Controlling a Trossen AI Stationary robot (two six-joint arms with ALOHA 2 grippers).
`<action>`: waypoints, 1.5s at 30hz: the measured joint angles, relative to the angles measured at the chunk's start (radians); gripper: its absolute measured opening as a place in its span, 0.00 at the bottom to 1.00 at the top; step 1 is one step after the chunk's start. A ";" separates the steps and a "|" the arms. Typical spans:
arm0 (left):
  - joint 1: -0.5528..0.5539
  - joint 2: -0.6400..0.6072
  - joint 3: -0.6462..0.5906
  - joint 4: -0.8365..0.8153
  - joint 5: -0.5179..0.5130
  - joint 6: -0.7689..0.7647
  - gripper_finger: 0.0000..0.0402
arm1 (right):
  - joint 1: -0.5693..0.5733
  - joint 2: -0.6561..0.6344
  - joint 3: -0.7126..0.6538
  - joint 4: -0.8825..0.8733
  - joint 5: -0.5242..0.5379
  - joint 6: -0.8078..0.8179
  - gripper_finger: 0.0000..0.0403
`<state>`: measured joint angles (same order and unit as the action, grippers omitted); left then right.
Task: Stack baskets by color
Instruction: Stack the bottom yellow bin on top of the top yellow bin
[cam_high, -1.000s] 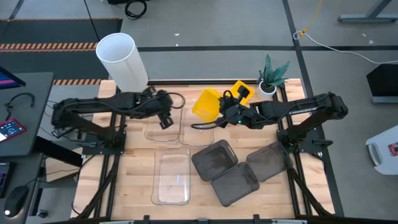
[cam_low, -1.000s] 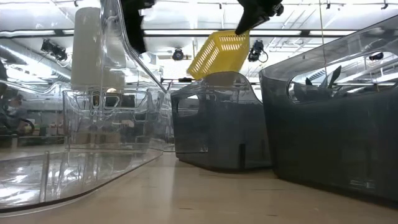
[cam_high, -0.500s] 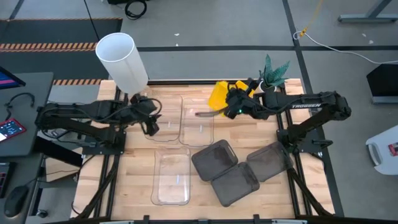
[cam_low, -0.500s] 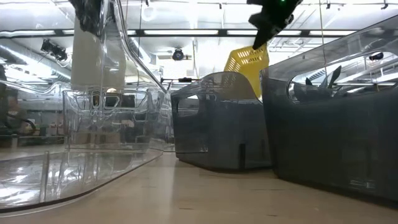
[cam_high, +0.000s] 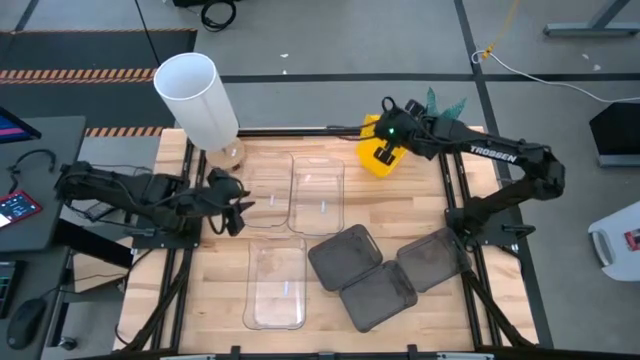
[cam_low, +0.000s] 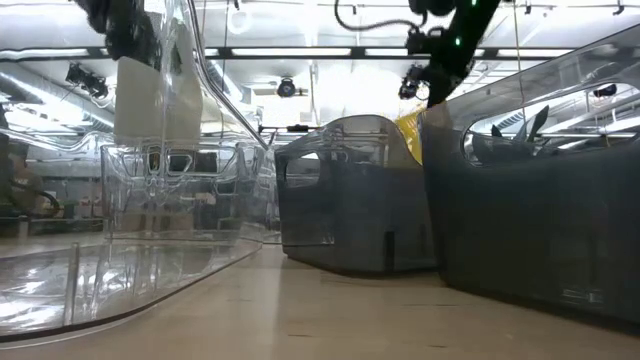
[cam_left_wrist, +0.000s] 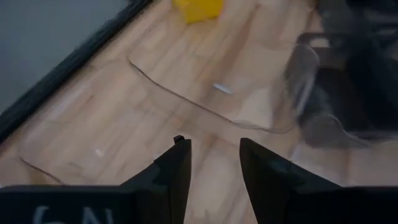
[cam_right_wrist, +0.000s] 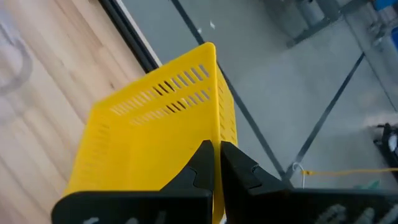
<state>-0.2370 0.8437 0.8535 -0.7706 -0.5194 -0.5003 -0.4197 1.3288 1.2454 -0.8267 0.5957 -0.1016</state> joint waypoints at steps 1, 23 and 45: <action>-0.017 -0.004 -0.005 0.001 -0.002 -0.008 0.35 | -0.022 -0.001 -0.017 0.023 -0.019 -0.016 0.03; -0.110 -0.034 -0.010 0.106 0.074 -0.057 0.35 | -0.269 -0.016 -0.207 0.115 -0.400 0.039 0.03; -0.109 -0.034 -0.010 0.109 0.098 -0.026 0.35 | -0.157 -0.014 -0.205 -0.144 -0.456 0.315 0.33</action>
<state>-0.3458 0.8097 0.8433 -0.6614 -0.4213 -0.5266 -0.5765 1.3151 1.0403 -0.9708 0.1392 0.2138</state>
